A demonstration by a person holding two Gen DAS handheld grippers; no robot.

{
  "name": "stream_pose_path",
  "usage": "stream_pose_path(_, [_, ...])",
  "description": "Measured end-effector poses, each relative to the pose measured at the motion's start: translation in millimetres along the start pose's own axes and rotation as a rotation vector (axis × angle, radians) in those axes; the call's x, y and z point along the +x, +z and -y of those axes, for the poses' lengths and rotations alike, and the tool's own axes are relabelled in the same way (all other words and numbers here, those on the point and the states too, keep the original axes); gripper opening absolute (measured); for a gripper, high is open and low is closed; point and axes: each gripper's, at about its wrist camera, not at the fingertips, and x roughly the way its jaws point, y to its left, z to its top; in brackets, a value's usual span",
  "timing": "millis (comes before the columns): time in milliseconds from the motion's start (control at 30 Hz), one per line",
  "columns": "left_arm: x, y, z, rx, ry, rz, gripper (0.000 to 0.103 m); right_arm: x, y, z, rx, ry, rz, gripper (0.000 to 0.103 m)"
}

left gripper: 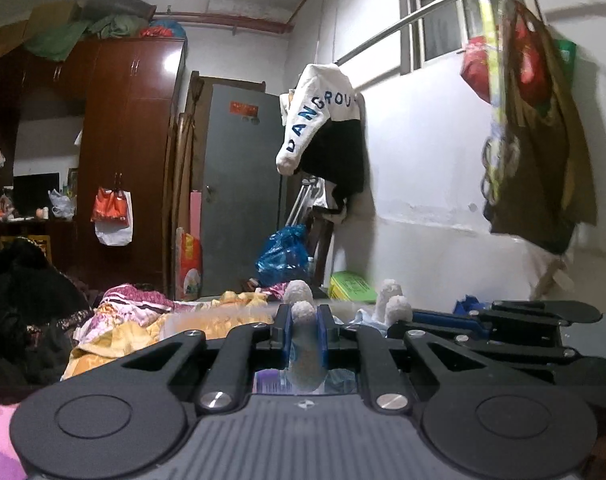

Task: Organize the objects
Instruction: 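Lift the plush toy with both grippers over the basket and release it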

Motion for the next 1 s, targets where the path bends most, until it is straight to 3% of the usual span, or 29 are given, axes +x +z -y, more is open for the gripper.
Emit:
stream_pose_path(200, [63, 31, 14, 0.012, 0.005, -0.057, 0.016, 36, 24, 45, 0.016, -0.048, -0.054, 0.015])
stream_pose_path(433, [136, 19, 35, 0.027, 0.05, -0.175, 0.016, 59, 3, 87, 0.078, -0.121, -0.145, 0.015])
stream_pose_path(667, [149, 2, 43, 0.083, 0.089, -0.221, 0.018, 71, -19, 89, 0.098, -0.116, -0.217, 0.017])
stream_pose_path(767, [146, 1, 46, 0.131, 0.17, -0.198, 0.037, 69, -19, 85, 0.089, -0.167, -0.245, 0.041])
stream_pose_path(833, [139, 3, 41, 0.114, 0.205, -0.171, 0.06, 61, -16, 85, 0.092, -0.21, -0.231, 0.055])
stream_pose_path(900, [129, 3, 32, 0.073, 0.197, -0.162, 0.067, 57, -14, 89, 0.105, -0.209, -0.234, 0.073])
stream_pose_path(967, [110, 2, 22, 0.031, 0.163, -0.141, 0.076, 48, -13, 87, 0.096, -0.204, -0.224, 0.098])
stream_pose_path(1000, [102, 1, 19, 0.02, 0.148, -0.128, 0.082, 42, -13, 85, 0.082, -0.204, -0.212, 0.1])
